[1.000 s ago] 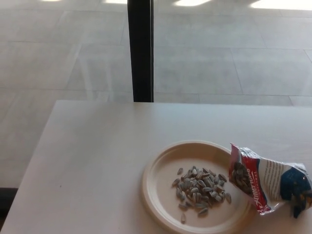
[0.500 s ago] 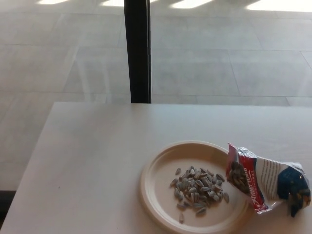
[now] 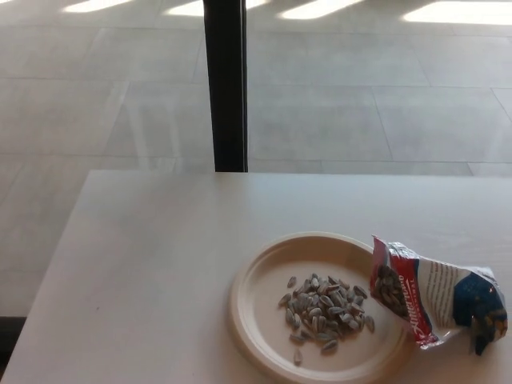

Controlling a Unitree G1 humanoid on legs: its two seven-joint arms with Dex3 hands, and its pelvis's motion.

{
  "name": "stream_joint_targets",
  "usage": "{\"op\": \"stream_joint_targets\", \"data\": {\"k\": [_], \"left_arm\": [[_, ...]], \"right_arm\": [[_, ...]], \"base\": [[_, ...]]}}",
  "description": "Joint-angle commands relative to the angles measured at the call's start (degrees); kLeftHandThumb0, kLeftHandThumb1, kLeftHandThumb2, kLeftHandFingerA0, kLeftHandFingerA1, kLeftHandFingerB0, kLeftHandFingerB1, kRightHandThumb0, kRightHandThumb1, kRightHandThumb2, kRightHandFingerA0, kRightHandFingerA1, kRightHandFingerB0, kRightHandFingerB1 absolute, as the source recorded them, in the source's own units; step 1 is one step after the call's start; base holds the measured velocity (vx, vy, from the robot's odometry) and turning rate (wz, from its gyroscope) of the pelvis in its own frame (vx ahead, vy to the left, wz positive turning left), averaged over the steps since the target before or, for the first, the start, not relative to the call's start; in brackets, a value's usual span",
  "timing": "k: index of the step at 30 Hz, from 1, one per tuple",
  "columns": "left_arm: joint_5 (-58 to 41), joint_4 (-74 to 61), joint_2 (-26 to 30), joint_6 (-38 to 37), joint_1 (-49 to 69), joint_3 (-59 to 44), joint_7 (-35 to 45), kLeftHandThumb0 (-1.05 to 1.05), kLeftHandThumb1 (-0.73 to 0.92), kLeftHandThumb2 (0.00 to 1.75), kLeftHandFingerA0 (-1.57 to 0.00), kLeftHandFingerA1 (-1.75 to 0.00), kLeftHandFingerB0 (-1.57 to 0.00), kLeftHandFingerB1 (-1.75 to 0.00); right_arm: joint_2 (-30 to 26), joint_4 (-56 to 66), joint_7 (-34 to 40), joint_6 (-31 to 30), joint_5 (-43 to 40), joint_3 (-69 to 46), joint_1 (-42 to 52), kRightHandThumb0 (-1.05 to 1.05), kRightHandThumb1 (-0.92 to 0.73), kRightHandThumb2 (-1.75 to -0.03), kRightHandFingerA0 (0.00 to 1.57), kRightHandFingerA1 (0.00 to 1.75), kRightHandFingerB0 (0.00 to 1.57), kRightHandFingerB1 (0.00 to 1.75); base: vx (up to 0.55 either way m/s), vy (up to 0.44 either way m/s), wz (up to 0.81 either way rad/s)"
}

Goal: The robot uses its right hand to pick up a bag of sunflower seeds kept in the middle of the desk and tilts it over a plate kept next to it to pour out a few seeds and then puts the bag of seeds back on the desk

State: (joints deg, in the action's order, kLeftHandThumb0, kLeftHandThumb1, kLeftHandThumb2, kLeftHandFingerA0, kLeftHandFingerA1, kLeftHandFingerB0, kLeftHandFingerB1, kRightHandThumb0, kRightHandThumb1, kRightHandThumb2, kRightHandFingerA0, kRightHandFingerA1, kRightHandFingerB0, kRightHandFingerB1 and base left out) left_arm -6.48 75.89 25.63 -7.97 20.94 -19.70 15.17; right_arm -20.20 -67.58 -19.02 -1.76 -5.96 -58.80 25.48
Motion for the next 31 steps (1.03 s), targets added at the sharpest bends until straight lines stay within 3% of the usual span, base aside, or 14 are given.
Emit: {"op": "stream_joint_targets", "data": {"k": [1,3,11,12,14,19,20,21,23,25,26,27,28,31], "left_arm": [[7.20,-0.07,2.92,-1.19,1.09,7.37,-1.55,-0.88,0.69,1.07,-0.45,-0.62,-0.30,-0.50],[7.07,-0.05,3.63,-1.46,0.92,8.84,-0.69,-0.86,0.83,0.65,-0.36,-0.49,-0.34,-0.37],[5.08,0.32,3.45,0.70,-2.02,8.18,-1.38,-0.87,0.82,0.65,-0.41,-0.55,-0.31,-0.38],[4.57,0.38,3.31,0.94,-2.42,7.68,-1.22,-0.85,0.63,1.02,-0.32,-0.59,-0.23,-0.49],[4.44,0.34,3.38,0.18,-2.97,7.42,-0.66,-0.86,0.63,1.02,-0.31,-0.58,-0.24,-0.49],[6.98,-0.18,5.00,-1.33,-6.44,9.90,-0.46,-0.84,0.87,0.66,-0.29,-0.48,-0.29,-0.36],[6.54,-0.22,5.34,-1.68,-6.72,9.65,-0.08,-0.90,0.71,0.83,-0.34,-0.53,-0.26,-0.42],[5.93,-0.33,5.87,-1.79,-7.37,9.15,0.34,-0.85,0.86,0.66,-0.34,-0.50,-0.27,-0.36],[6.48,-0.13,6.46,-2.27,-6.41,9.38,-0.52,-0.88,0.86,0.66,-0.40,-0.55,-0.30,-0.40],[6.40,-0.16,6.68,-1.69,-9.22,9.25,-0.71,-0.90,0.85,0.65,-0.44,-0.60,-0.31,-0.43],[5.78,-0.10,6.62,-0.12,-10.99,8.71,-0.86,-0.93,0.66,1.07,-0.48,-0.69,-0.33,-0.55],[5.03,-0.08,6.60,1.02,-11.48,8.04,-0.71,-0.93,0.80,0.65,-0.66,-1.02,-0.45,-0.51],[3.36,-0.06,6.45,2.39,-11.94,6.45,0.22,-0.94,0.69,0.69,-0.64,-1.28,-0.41,-0.47],[3.46,0.14,5.90,2.48,-12.95,5.26,-0.15,-0.94,0.65,1.06,-0.44,-0.72,-0.31,-0.48]], "right_arm": [[-2.43,-1.82,-2.10,4.11,-5.00,2.24,1.59,-0.85,-0.64,-1.05,0.33,0.72,0.00,0.38],[-2.76,-2.21,-2.37,4.34,-5.74,3.18,1.48,-0.89,-0.64,-1.04,0.33,0.73,0.00,0.39],[-3.85,-3.26,-1.11,5.16,-7.63,7.77,-0.52,-0.94,-0.68,-1.06,0.34,0.73,0.00,0.32],[-3.87,-3.23,-1.05,5.55,-7.65,8.37,-0.65,-0.89,-0.65,-1.06,0.30,0.70,0.00,0.35],[-3.66,-2.98,-1.10,5.68,-8.64,8.78,-0.91,-0.86,-0.64,-1.05,0.31,0.71,0.00,0.37],[-2.43,-2.72,-0.05,6.15,-10.18,10.09,-3.00,-0.84,-0.64,-1.04,0.31,0.70,0.00,0.37],[-2.09,-2.95,0.33,6.10,-10.59,10.30,-3.99,-0.83,-0.81,-0.66,0.35,0.75,0.00,0.32],[-1.43,-2.95,1.24,6.42,-10.79,10.87,-5.64,-0.89,-0.66,-1.04,0.42,0.75,0.00,0.35],[-0.83,-2.30,1.64,7.21,-10.34,12.36,-6.37,-0.90,-0.67,-1.04,0.47,0.76,0.00,0.37],[-0.11,-1.91,2.35,7.13,-11.63,12.49,-8.80,-0.85,-0.80,-0.64,0.45,0.78,0.00,0.44],[0.13,-1.66,2.64,7.44,-11.71,12.95,-9.78,-0.92,-0.67,-1.04,0.45,0.74,0.01,0.33],[0.03,-2.14,3.10,7.69,-11.21,13.61,-10.53,-0.84,-0.63,-1.03,0.44,0.71,0.01,0.37],[-0.21,-2.95,3.71,7.96,-10.63,14.60,-11.42,-0.91,-0.66,-1.04,0.44,0.73,0.00,0.35],[-0.24,-2.78,4.87,8.41,-10.36,16.19,-12.17,-0.86,-0.80,-0.65,0.49,0.76,0.00,0.47]], "base": [[0.00,0.000,0.00],[0.00,0.000,0.00],[0.00,0.000,0.00],[0.00,0.000,0.00],[0.00,0.000,0.00],[0.00,0.000,0.00],[0.00,0.000,0.00],[0.00,0.000,0.00],[0.00,0.000,0.00],[0.00,0.000,0.00],[0.00,0.000,0.00],[0.00,0.000,0.00],[0.00,0.000,0.00],[-0.01,0.001,0.02]]}}
